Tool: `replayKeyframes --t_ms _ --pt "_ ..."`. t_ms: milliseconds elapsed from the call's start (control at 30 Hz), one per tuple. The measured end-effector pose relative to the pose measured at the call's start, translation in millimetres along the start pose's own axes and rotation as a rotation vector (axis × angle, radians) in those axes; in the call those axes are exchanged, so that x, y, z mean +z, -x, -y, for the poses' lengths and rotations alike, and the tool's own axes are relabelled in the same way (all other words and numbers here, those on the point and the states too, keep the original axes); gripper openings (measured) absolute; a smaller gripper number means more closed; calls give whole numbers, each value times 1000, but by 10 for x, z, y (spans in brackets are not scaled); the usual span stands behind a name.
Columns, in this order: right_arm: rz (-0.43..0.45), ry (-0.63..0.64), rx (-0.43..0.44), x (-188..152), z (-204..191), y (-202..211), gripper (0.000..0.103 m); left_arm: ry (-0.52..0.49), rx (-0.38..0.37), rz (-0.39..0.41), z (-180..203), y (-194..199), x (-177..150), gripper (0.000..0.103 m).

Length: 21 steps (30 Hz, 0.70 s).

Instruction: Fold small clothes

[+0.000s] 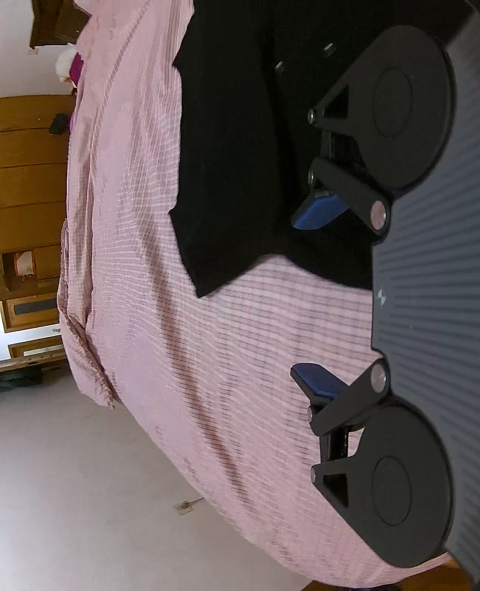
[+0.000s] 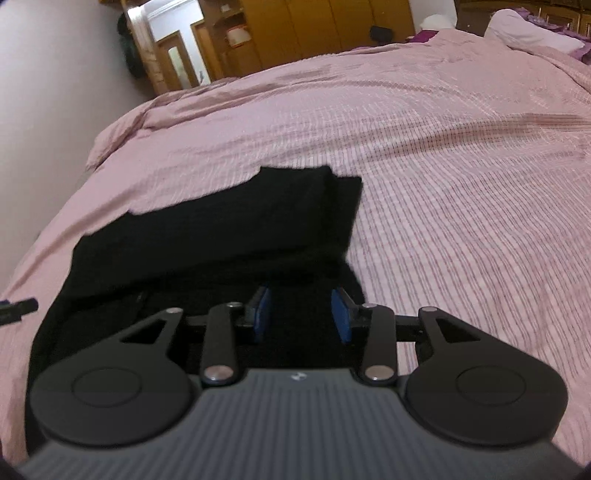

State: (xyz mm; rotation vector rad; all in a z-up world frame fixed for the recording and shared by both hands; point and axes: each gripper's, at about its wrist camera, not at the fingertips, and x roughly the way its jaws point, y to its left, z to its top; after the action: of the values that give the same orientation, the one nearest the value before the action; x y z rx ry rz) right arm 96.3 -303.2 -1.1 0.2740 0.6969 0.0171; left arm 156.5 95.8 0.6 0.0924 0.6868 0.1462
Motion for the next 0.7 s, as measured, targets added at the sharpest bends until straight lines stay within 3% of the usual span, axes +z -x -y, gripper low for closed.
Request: replayKeyframes --t_ms 433,700 --pt "-56 34 -17 -749 -196 401 40 71 -58 -47 -41 674 -683 83" --pt "-96 35 -28 -1052 -232 427 39 70 -93 -121 12 732 -1113 83"
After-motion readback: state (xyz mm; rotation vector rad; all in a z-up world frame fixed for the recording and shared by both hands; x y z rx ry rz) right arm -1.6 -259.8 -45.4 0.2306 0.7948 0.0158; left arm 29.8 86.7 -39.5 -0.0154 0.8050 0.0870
